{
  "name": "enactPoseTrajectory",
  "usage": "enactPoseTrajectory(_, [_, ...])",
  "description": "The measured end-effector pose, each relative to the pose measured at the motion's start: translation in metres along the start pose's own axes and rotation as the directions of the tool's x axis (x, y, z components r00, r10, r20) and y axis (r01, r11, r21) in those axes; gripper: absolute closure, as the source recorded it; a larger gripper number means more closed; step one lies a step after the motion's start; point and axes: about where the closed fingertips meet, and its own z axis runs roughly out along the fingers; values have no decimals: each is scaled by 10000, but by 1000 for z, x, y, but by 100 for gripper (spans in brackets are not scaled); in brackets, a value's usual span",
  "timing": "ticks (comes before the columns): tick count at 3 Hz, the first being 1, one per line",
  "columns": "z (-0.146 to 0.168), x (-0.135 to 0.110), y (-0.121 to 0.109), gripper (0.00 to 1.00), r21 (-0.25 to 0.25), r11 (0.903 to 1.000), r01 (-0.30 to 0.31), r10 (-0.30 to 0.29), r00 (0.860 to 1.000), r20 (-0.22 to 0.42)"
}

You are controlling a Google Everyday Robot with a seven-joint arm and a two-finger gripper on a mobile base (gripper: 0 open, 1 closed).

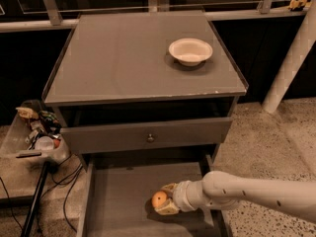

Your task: Pick orange from middle drawer and place on counter

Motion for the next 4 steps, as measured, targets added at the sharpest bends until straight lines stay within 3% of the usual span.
enactPoseTrajectory(2, [-58,-45,-3,100,325,9972,675,-696,9951,700])
enactPoseTrajectory(3, [-84,-76,-7,100,575,9911,1204,-1255,9874,962])
enactPoseTrajectory(4, [-121,-108,-16,100,1135,9812,1562,-1671,9815,935])
